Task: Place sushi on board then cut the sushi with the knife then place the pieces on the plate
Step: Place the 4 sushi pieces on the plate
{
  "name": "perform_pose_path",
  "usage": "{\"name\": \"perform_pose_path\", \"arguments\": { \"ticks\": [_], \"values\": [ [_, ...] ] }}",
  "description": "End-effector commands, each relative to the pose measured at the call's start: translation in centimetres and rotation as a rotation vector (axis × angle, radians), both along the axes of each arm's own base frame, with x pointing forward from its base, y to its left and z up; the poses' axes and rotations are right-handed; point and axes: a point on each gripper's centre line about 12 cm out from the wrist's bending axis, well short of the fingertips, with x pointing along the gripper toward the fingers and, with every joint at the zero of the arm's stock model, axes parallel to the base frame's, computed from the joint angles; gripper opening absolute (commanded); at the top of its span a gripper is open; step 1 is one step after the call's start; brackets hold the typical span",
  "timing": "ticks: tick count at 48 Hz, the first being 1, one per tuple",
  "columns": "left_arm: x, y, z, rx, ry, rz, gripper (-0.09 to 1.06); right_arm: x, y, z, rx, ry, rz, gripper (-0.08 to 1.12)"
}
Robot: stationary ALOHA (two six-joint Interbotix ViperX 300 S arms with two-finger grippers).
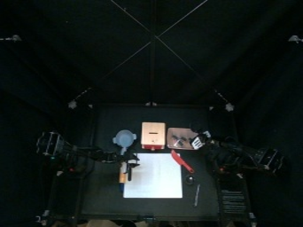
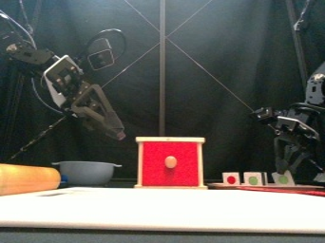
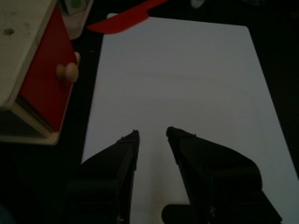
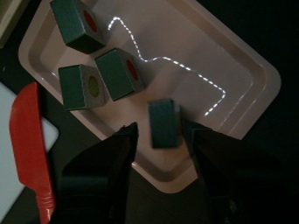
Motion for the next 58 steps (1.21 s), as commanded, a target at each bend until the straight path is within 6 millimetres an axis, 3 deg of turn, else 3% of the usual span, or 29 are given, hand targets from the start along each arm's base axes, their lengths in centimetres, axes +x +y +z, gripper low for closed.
{"name": "perform_pose_path", "arguments": {
  "ticks": [1, 7, 17, 30, 43, 49, 58],
  "values": [
    [0.3, 0.1, 0.6, 0.000, -0.021, 0.003, 0.74, 0.2, -0.4, 0.6, -0.024, -0.021, -0.006, 0.89],
    [0.3, 0.1, 0.7, 0.000, -0.024, 0.004, 0.74, 0.4, -0.3, 1.3, -0.047, -0.044, 0.005, 0.90],
    [0.3, 0.1, 1.2, 0.001, -0.040, 0.002, 0.74, 1.1, 0.9, 4.3, -0.134, -0.149, 0.068, 0.90],
    [0.1, 0.1, 2.0, 0.001, -0.067, 0.000, 0.74, 3.4, 6.0, 9.3, -0.229, -0.396, 0.301, 0.90],
    [-0.3, -0.1, 4.0, 0.002, -0.132, -0.007, 0.74, 7.0, 11.1, 11.8, -0.257, -0.615, 0.516, 0.90],
    [-0.5, -0.2, 5.0, 0.002, -0.167, -0.012, 0.74, 8.8, 12.9, 11.4, -0.255, -0.644, 0.580, 0.90],
    [-1.4, -0.7, 5.9, -0.001, -0.202, -0.029, 0.74, 11.6, 15.2, 8.6, -0.201, -0.567, 0.650, 0.90]
  ]
}}
